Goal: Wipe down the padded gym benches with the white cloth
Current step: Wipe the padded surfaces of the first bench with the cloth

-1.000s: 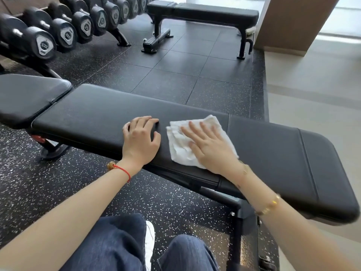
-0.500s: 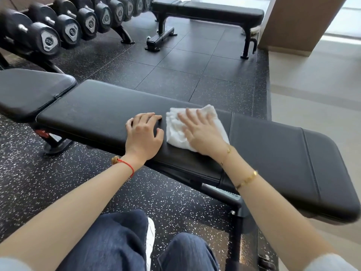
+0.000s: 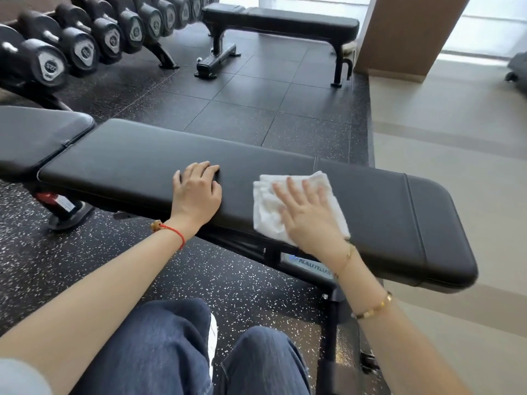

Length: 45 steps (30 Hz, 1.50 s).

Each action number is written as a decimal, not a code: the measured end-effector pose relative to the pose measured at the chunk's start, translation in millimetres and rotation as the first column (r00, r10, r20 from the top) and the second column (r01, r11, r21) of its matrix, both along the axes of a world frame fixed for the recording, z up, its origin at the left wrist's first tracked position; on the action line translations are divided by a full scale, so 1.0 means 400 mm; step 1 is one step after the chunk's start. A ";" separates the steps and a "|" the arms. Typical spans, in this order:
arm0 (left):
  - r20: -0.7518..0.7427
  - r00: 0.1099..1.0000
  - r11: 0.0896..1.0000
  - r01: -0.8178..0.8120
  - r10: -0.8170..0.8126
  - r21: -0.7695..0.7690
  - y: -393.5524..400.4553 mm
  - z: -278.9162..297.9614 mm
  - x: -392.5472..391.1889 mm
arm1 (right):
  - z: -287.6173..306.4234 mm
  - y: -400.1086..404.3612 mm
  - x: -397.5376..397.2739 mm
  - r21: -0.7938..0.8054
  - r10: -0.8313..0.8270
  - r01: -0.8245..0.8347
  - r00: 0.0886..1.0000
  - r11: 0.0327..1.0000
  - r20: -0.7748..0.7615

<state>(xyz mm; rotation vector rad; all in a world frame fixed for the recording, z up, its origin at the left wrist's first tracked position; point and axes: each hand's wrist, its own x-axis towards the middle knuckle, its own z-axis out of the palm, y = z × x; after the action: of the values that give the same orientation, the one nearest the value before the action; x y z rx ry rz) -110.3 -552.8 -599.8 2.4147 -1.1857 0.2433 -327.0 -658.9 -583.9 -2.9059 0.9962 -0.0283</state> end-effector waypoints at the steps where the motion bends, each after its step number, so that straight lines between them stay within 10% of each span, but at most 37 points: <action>1: -0.013 1.000 1.000 0.006 -0.007 -0.012 0.000 0.003 -0.006 | -0.004 0.034 -0.023 0.011 0.024 -0.024 0.999 1.000 0.022; 14: -0.046 0.951 0.952 0.302 -0.304 -0.058 -0.105 0.037 -0.233 | 0.013 -0.158 -0.238 0.051 -0.364 0.361 0.930 0.931 0.046; 29: 0.014 0.957 0.956 0.290 -0.289 -0.038 -0.146 -0.012 -0.274 | 0.024 -0.331 -0.406 0.147 -0.599 0.587 0.799 0.796 0.056; 37: 0.026 0.960 0.959 0.281 -0.280 -0.034 -0.145 -0.013 -0.276 | -0.010 -0.191 -0.444 -0.061 -0.426 0.426 0.905 0.903 0.008; 45: 0.030 0.966 0.966 0.258 -0.258 -0.023 -0.150 -0.016 -0.282 | 0.019 -0.321 -0.320 0.089 -0.508 0.503 0.861 0.860 0.037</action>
<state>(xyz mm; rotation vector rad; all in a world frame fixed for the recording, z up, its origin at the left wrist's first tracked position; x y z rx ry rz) -222.9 -612.7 -606.0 2.2098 -1.4823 0.2093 -455.1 -787.3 -576.2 -2.4710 1.6770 -0.1012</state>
